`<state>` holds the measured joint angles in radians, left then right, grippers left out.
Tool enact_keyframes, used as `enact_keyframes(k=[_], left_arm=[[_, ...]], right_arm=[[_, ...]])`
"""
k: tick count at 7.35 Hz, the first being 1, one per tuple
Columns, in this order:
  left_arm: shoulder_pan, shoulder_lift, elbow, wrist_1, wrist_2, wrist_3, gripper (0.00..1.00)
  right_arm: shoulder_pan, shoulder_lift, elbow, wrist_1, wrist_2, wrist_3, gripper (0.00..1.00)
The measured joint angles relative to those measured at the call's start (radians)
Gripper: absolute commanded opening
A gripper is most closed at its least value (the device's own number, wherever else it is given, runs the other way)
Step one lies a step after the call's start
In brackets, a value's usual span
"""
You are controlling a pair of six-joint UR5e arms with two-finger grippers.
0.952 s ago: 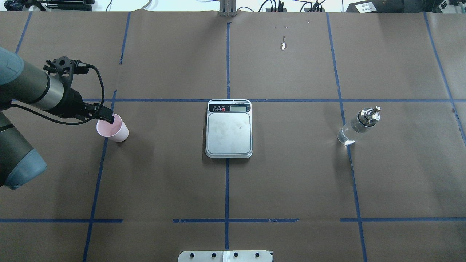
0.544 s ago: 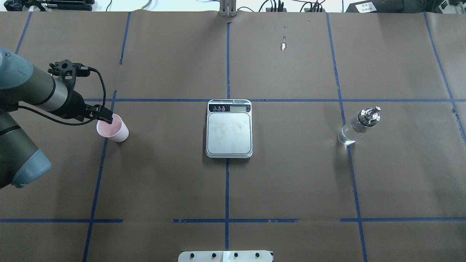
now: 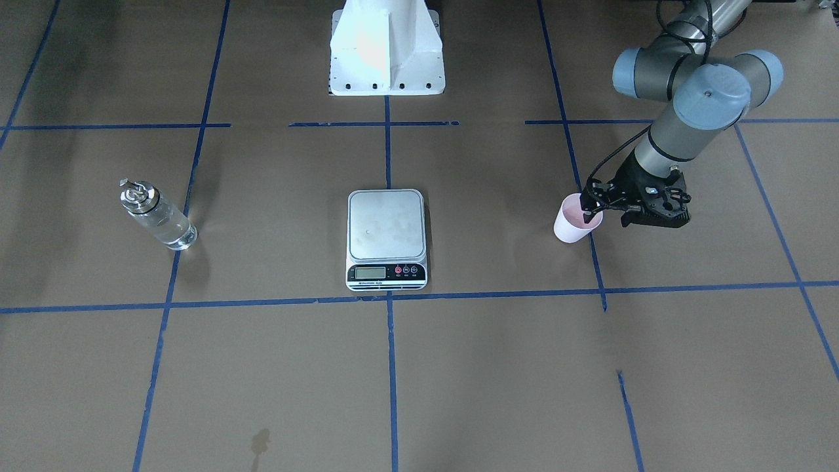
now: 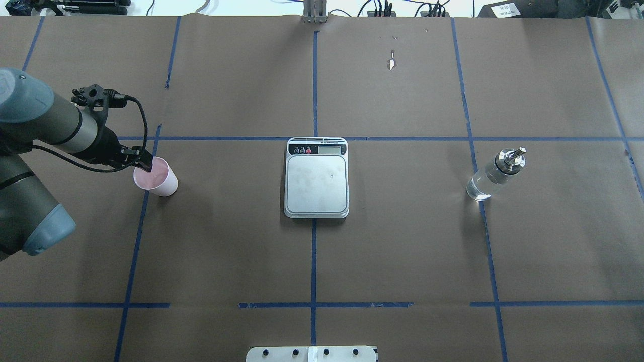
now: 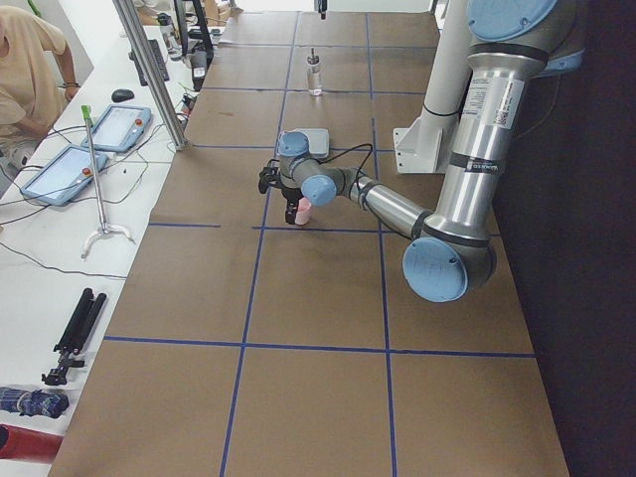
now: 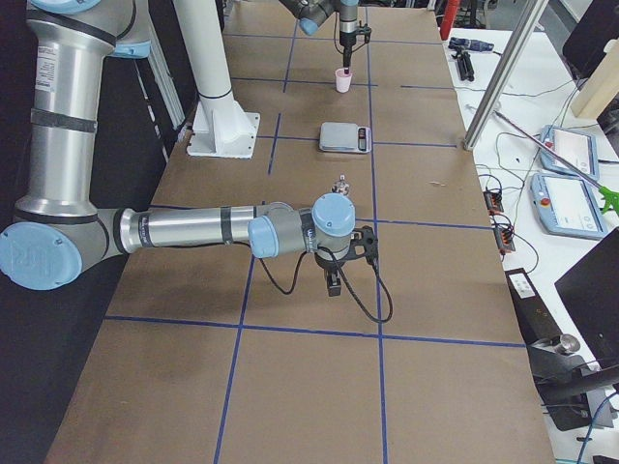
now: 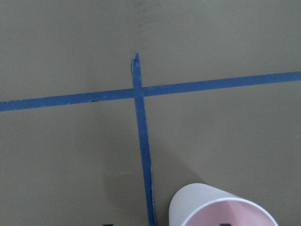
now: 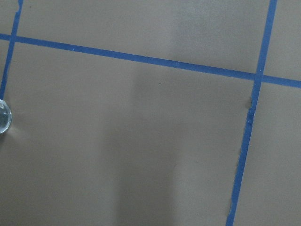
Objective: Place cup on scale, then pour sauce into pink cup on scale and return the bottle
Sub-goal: 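Reach the left gripper down to the pink cup and grasp it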
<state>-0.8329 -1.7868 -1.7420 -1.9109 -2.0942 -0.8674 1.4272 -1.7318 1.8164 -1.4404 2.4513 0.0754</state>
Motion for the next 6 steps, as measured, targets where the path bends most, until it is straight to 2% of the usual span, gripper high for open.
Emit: enact_keyframes(k=[2,4,6], left_arm=[[0.002,-0.002,0.0,0.001,-0.004,-0.001,0.48],[0.003,0.001,-0.002,0.002,-0.007,-0.001,0.4],[0.005,0.001,-0.003,0.004,-0.01,-0.002,0.0]], right_arm=[[0.0,0.0,0.001,0.0,0.0,0.0,1.0],[-0.001,0.002,0.0,0.0,0.0,0.001,1.0],[-0.001,0.003,-0.001,-0.001,0.0,0.001,1.0]])
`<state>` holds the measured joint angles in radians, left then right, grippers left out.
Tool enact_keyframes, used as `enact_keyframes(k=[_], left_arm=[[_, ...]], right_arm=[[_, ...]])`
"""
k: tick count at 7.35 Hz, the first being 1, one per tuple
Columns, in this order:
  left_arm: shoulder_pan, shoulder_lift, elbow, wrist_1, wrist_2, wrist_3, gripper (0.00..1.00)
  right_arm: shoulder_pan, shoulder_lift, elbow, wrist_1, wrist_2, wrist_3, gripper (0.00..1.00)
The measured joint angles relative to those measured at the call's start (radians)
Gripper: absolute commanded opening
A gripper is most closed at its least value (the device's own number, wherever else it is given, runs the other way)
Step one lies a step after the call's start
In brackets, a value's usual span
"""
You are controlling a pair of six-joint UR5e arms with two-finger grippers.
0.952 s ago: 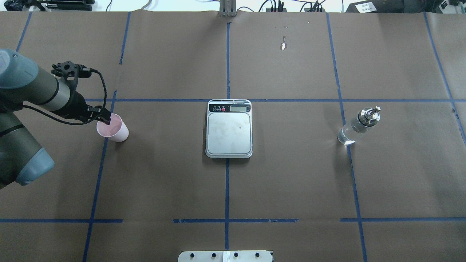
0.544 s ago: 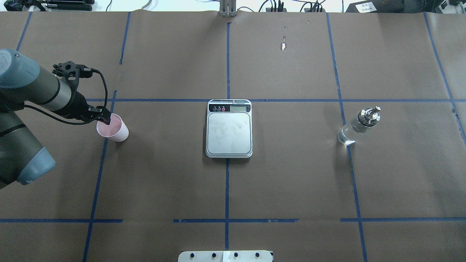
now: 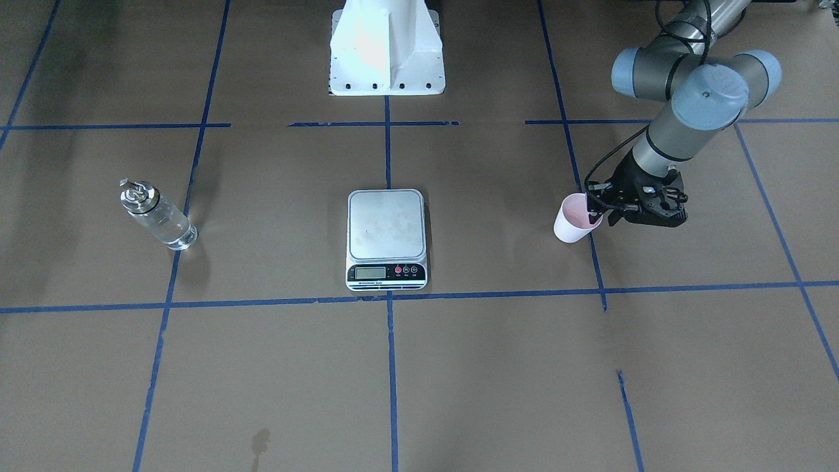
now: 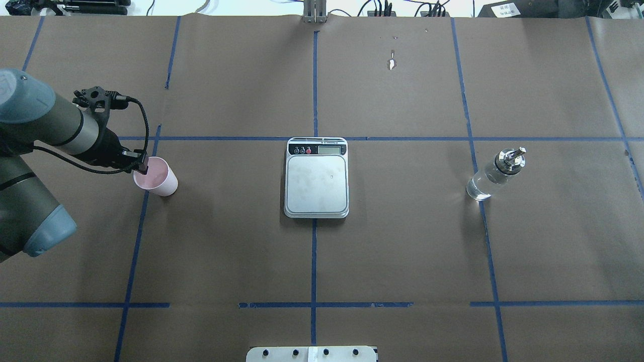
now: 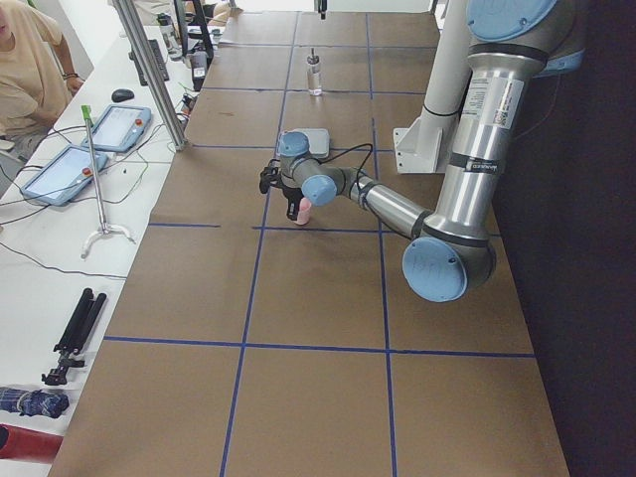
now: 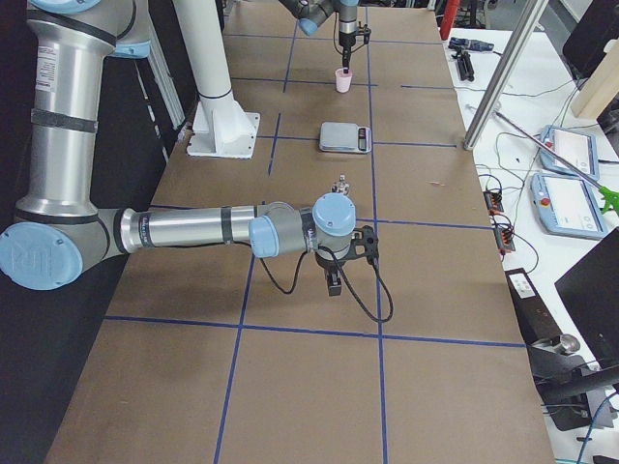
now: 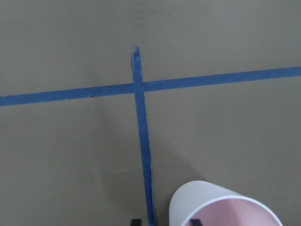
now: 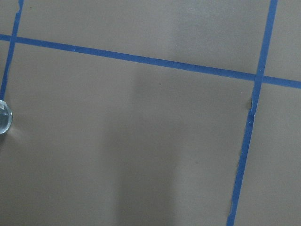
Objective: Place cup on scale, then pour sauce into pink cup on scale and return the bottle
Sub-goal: 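Carry the pink cup with the left gripper onto the scale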
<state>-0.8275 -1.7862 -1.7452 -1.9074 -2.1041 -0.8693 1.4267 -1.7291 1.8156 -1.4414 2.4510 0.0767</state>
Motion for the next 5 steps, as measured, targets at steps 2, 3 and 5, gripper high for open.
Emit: enact_keyframes(k=[2,3,5], left_arm=[[0.002,0.0,-0.004,0.001,-0.001,0.002,0.0],[0.002,0.001,-0.014,0.001,-0.006,0.002,0.0],[-0.007,0.001,-0.069,0.029,-0.061,-0.001,0.0]], right_arm=[[0.0,0.0,-0.002,0.0,0.0,0.0,1.0],[-0.001,0.0,-0.002,0.0,0.0,0.0,1.0],[-0.001,0.0,-0.002,0.0,0.002,0.001,1.0]])
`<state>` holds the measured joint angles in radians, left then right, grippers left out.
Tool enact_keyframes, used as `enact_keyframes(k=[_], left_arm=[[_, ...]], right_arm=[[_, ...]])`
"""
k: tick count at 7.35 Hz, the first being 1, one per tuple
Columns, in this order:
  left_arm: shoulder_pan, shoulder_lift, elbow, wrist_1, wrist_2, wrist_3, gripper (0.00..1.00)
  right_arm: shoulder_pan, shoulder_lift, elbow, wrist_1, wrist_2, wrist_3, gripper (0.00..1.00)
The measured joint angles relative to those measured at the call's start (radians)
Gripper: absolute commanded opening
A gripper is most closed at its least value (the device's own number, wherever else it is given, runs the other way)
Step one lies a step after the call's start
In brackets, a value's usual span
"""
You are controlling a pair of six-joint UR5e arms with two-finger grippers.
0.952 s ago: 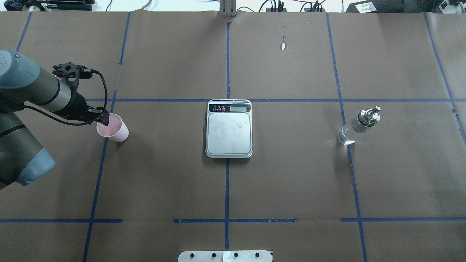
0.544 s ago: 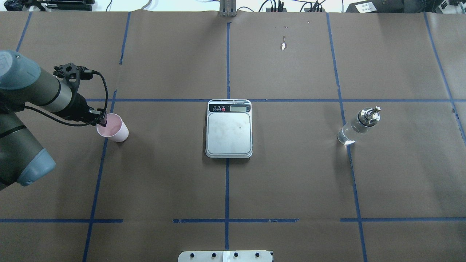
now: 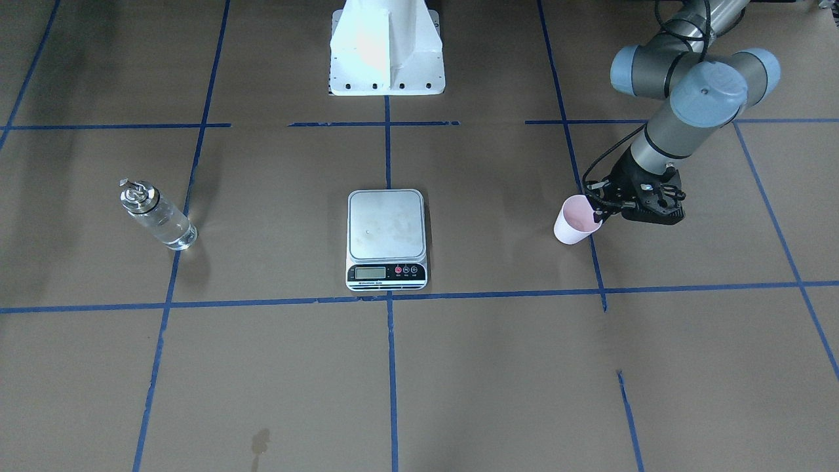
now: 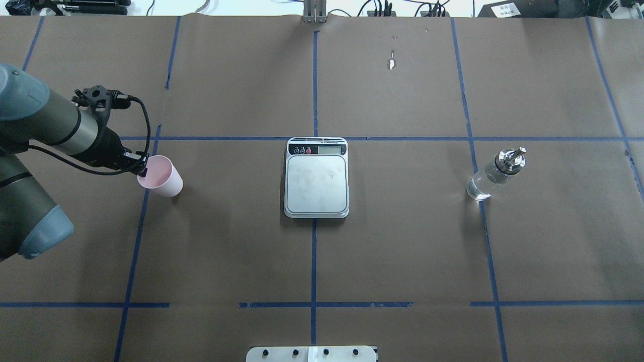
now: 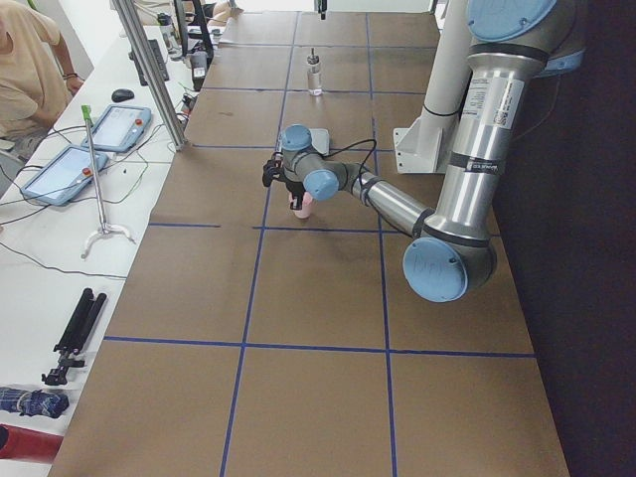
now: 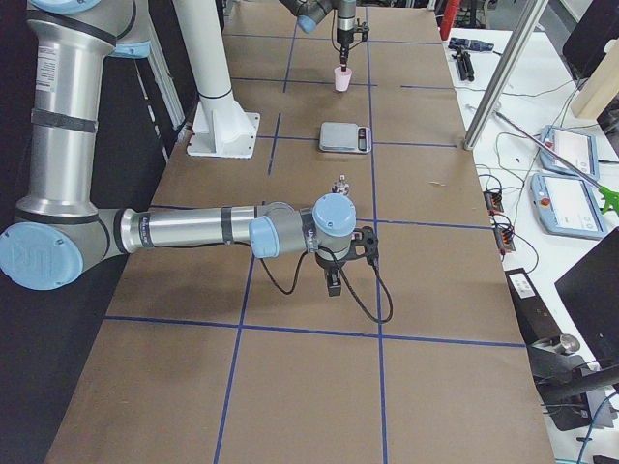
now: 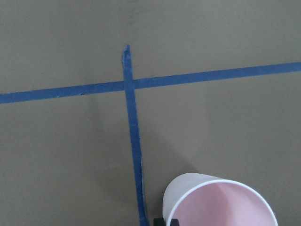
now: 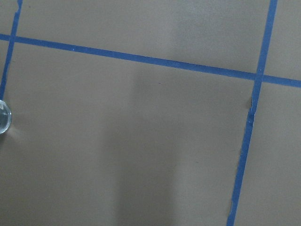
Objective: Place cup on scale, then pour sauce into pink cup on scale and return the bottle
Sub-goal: 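Carry the pink cup with the left gripper onto the scale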
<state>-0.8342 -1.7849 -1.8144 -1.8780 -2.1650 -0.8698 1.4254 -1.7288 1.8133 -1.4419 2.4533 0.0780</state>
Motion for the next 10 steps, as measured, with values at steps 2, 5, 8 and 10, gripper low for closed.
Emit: enact_keyframes(k=[2,5,8,10], left_arm=[[-0.018,-0.04,-0.075,0.093,-0.026,-0.051,0.0],[0.033,-0.189,-0.085,0.148,-0.012,-0.275,0.0],[0.145,-0.367,-0.01,0.174,0.13,-0.294,0.0],[0.203,-0.445,0.056,0.181,0.212,-0.292,0.0]], right_arm=[[0.0,0.0,0.002,0.0,0.001,0.0,1.0],[0.0,0.002,0.005,0.0,0.014,-0.001,1.0],[0.0,0.003,0.005,0.001,0.025,-0.005,1.0],[0.0,0.003,0.005,0.001,0.033,-0.007,1.0]])
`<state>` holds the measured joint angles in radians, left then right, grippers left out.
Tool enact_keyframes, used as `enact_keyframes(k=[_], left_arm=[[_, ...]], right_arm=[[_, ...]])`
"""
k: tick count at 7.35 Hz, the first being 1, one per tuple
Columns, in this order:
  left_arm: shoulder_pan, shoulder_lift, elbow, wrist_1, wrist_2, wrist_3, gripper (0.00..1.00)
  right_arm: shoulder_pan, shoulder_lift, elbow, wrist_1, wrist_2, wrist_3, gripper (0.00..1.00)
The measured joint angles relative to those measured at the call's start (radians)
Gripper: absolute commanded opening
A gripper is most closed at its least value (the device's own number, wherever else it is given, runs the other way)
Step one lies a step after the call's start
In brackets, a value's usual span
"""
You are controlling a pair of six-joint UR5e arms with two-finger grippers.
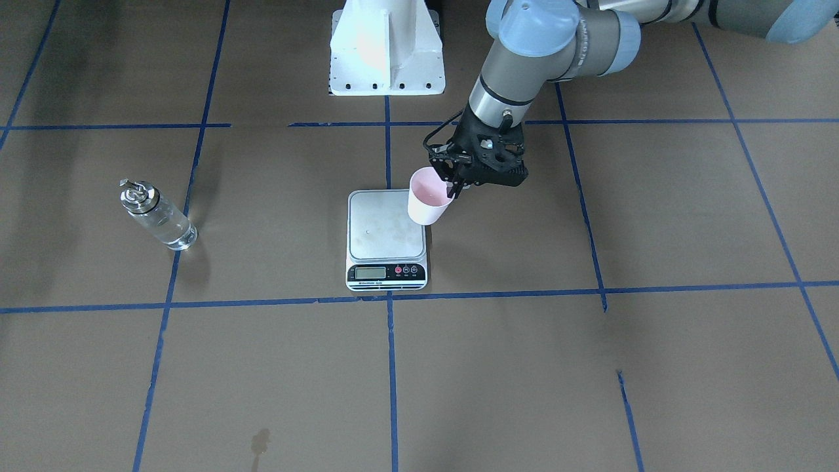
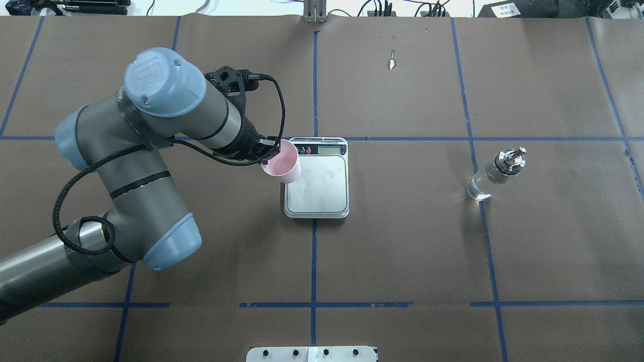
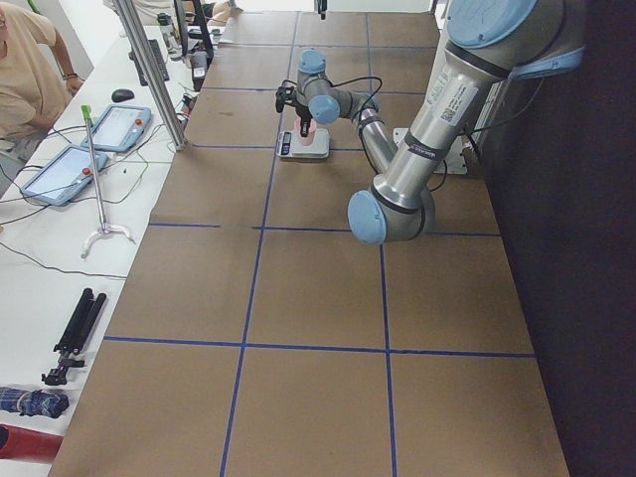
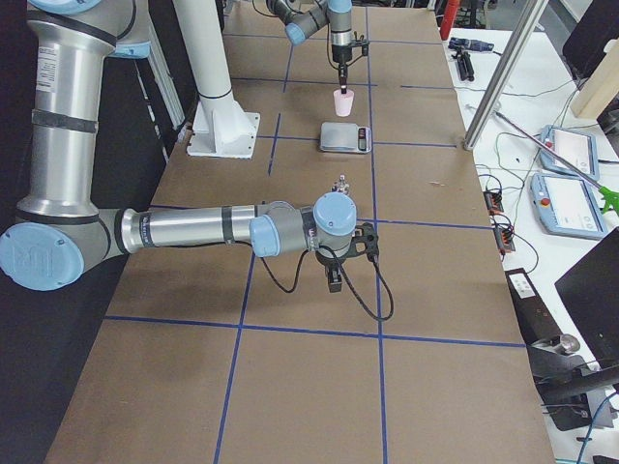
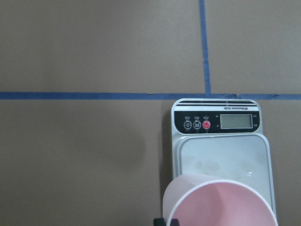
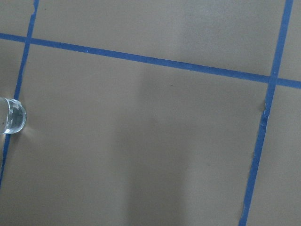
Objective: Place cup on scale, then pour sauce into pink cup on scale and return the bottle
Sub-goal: 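Carry the pink cup with the left gripper onto the scale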
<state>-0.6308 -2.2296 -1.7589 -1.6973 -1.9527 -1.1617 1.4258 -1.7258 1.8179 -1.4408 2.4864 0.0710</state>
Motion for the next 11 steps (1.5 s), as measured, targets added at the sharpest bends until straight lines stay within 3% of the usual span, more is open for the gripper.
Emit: enact_keyframes(k=[6,11], left_arm=[[0.028,-0.191,0.209,0.074,0.073,0.005,0.0],[0.045,-0.203,0.218,0.122,0.071,0.006,0.0]], right_arm=[[-0.001,-0.001,-0.003,0.0,0.011,-0.002,1.0],[-0.001,-0.001,-0.006,0.0,0.01,-0.004,1.0]])
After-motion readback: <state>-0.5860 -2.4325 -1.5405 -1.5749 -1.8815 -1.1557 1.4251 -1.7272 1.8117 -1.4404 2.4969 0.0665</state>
